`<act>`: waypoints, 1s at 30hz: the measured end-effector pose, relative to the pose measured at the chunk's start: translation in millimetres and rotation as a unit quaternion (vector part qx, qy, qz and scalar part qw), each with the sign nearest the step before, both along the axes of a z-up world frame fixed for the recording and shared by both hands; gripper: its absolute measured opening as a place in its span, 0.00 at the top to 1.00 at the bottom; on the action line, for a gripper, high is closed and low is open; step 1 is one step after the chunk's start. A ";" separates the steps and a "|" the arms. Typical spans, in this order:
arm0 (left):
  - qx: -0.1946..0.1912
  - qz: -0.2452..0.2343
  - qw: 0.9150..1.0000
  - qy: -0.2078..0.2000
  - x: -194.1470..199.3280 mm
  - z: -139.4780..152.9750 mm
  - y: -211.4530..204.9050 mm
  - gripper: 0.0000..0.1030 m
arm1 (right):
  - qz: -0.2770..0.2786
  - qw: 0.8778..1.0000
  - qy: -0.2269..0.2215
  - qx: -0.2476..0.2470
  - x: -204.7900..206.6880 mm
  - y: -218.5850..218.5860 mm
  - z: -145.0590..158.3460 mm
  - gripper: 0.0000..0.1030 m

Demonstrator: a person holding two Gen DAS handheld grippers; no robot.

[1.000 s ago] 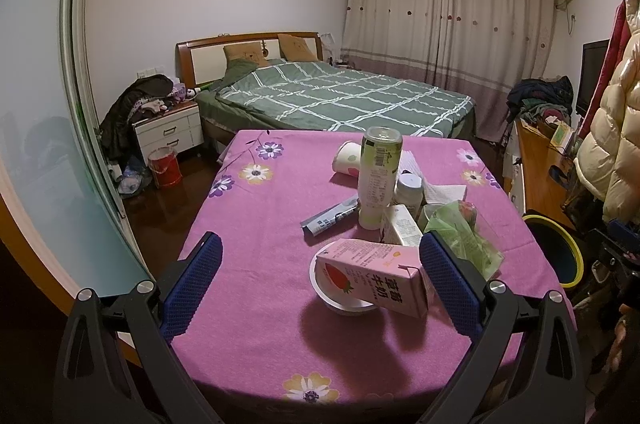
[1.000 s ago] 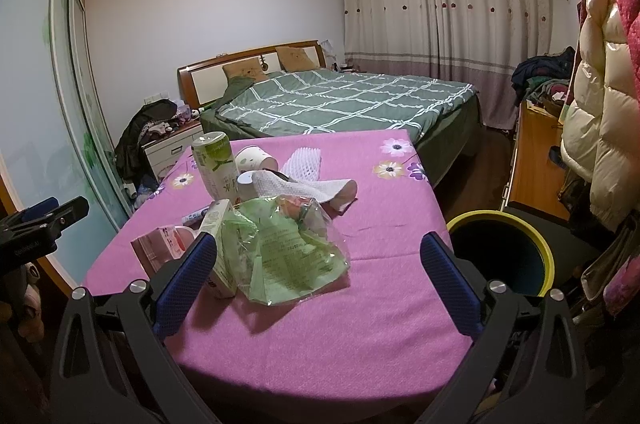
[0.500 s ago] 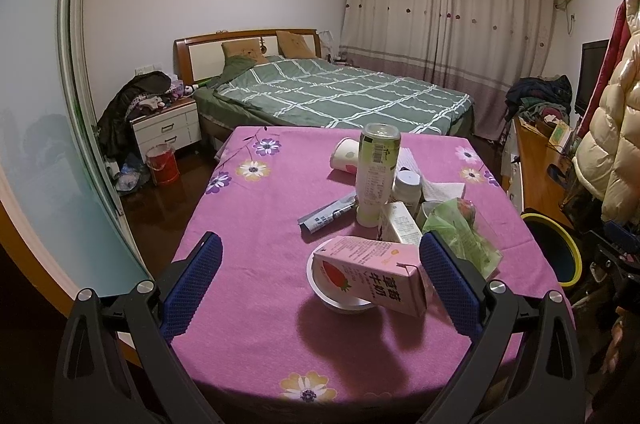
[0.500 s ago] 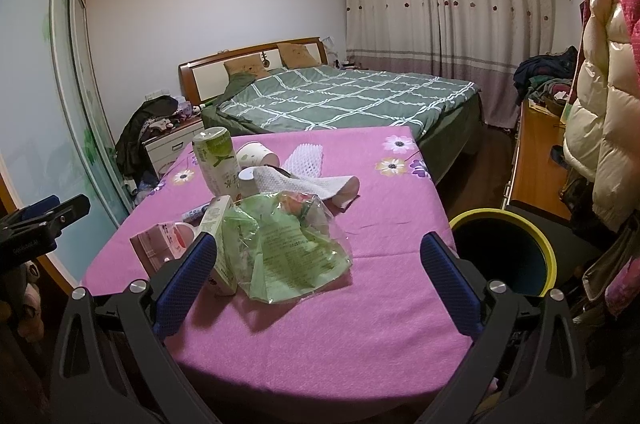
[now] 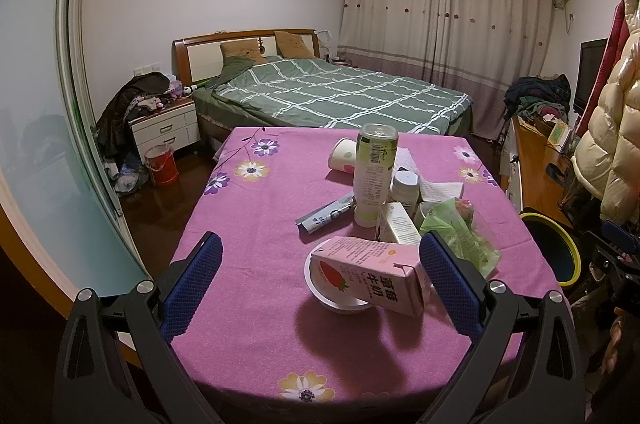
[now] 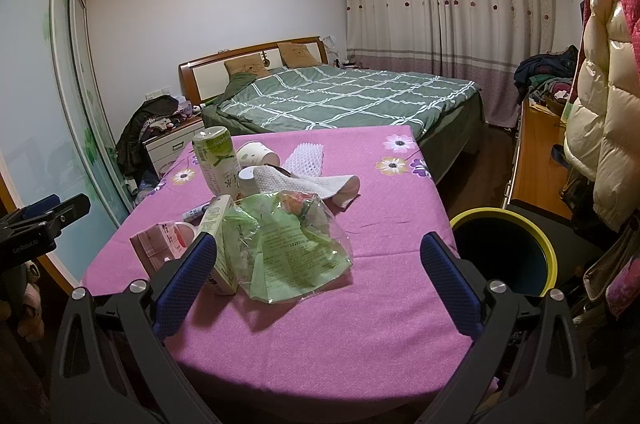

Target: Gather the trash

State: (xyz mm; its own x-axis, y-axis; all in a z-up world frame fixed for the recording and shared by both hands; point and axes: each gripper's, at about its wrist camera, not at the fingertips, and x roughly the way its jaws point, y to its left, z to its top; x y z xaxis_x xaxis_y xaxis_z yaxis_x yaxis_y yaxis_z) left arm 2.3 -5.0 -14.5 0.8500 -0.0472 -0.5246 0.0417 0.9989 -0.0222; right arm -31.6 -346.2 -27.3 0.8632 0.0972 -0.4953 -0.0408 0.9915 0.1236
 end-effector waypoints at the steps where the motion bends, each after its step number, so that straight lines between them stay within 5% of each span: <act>1: 0.000 0.000 1.000 0.000 0.1 -0.4 -0.2 0.05 | 0.000 1.000 0.000 0.000 0.0 -0.1 0.0 0.06; 10: -0.003 0.004 1.000 0.002 3.4 -0.3 0.5 0.05 | 0.011 1.000 0.016 -0.002 8.5 4.0 -8.7 0.06; 23: -0.013 0.007 1.000 0.023 28.8 -12.7 11.1 0.05 | 0.044 0.996 0.069 -0.024 76.2 36.6 -61.1 0.06; 30: -0.018 0.009 0.999 0.029 43.6 -17.7 14.4 0.05 | 0.069 0.991 0.116 -0.024 113.9 54.3 -94.9 0.24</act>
